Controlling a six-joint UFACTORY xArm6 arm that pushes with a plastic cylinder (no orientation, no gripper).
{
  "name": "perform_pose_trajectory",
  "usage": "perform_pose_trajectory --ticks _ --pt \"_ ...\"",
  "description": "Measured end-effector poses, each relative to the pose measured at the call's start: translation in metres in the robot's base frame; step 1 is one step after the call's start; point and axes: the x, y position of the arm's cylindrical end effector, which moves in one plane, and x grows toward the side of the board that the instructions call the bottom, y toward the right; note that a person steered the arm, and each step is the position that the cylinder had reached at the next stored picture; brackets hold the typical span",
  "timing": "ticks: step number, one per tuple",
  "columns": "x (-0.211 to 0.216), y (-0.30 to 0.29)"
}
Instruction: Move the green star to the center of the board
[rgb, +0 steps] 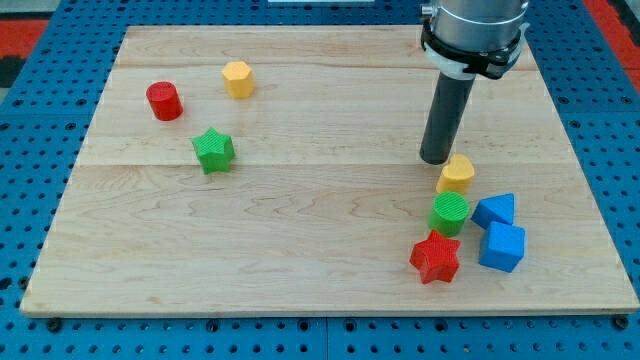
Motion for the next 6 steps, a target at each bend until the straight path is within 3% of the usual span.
perform_pose_trajectory --ticks 1,2,3,4,5,6 --pt "-0.009 0.006" --pt "-0.076 -0.034" --pt "-0.099 -0.139" --pt "-0.089 -0.240" --pt "-0.060 -0.294" --pt "0.018 -0.274"
